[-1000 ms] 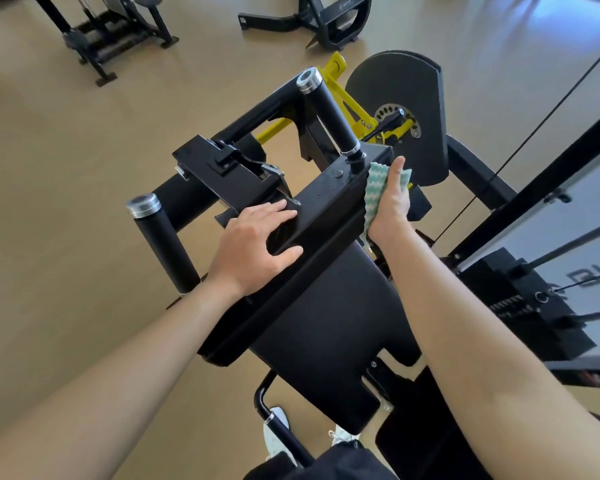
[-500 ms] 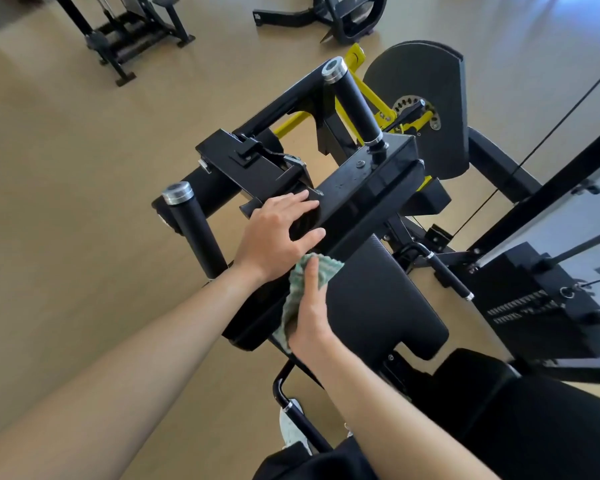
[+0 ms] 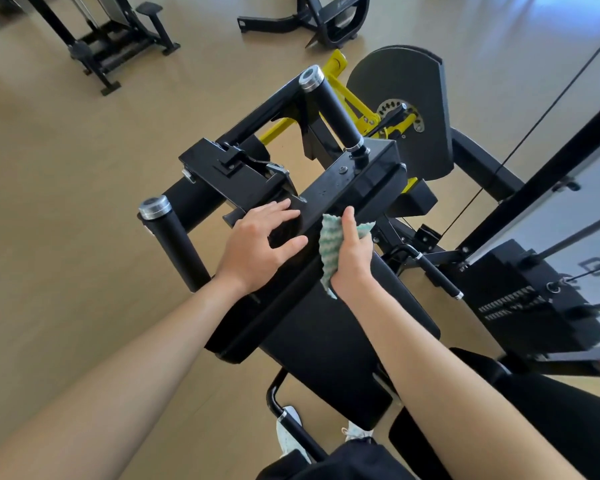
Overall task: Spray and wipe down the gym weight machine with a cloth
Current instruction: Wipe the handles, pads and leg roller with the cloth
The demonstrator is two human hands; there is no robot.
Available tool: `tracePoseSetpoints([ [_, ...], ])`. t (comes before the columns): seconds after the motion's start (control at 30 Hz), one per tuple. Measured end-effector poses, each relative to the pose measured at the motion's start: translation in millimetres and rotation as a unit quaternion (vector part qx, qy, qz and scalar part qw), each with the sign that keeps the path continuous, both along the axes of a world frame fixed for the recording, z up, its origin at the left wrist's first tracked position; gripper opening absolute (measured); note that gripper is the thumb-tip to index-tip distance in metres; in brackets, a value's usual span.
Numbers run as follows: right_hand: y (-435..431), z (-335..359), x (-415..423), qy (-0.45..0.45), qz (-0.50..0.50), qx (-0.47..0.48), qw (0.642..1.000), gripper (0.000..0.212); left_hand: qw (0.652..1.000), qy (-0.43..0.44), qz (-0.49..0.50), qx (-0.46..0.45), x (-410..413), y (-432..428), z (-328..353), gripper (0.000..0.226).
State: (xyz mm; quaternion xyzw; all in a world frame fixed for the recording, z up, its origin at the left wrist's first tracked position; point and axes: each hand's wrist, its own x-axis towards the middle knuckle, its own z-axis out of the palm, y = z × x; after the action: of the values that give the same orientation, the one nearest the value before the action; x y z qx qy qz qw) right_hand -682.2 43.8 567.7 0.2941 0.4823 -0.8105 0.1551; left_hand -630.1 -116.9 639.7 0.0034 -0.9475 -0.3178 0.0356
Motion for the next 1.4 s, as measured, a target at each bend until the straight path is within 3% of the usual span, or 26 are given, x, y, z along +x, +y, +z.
tracePoseSetpoints([
  [0.17, 34.2, 6.4, -68.3, 0.031, -0.073, 0.068, 0.995, 0.059, 1.0, 0.001, 0.004, 0.0, -0.8, 0.9, -1.3, 0.054],
  [0.33, 64.6, 15.7, -112.3, 0.079, -0.041, 0.115, 0.989, 0.038, 1.0, 0.003, 0.004, -0.001, -1.5, 1.5, -0.8, 0.052],
  [0.53, 92.6, 8.5, -131.7, 0.009, -0.01, -0.042, 0.999, 0.076, 1.0, 0.006, 0.004, 0.004, -2.1, 1.7, -1.3, 0.051],
  [0.63, 94.3, -10.0, -143.9, 0.009, 0.013, -0.051, 0.999, 0.089, 1.0, 0.005, 0.006, 0.005, -1.9, 2.5, -0.3, 0.051],
  [0.8, 66.9, 14.8, -118.2, -0.009, -0.097, -0.004, 0.995, 0.049, 1.0, 0.002, 0.007, 0.002, -1.5, 3.8, 1.4, 0.051],
  [0.93, 40.8, 5.0, -91.6, 0.059, -0.119, 0.076, 0.988, 0.042, 1.0, 0.004, 0.006, -0.003, -1.7, 4.2, 2.0, 0.051],
  [1.1, 7.2, 4.6, -41.4, 0.107, -0.095, 0.13, 0.981, 0.065, 1.0, 0.005, 0.006, -0.005, -1.1, 4.4, 1.9, 0.05],
  [1.4, -38.5, 1.0, 56.4, 0.202, -0.018, 0.176, 0.963, 0.068, 1.0, 0.006, 0.007, -0.014, -1.3, 4.9, 3.3, 0.051],
])
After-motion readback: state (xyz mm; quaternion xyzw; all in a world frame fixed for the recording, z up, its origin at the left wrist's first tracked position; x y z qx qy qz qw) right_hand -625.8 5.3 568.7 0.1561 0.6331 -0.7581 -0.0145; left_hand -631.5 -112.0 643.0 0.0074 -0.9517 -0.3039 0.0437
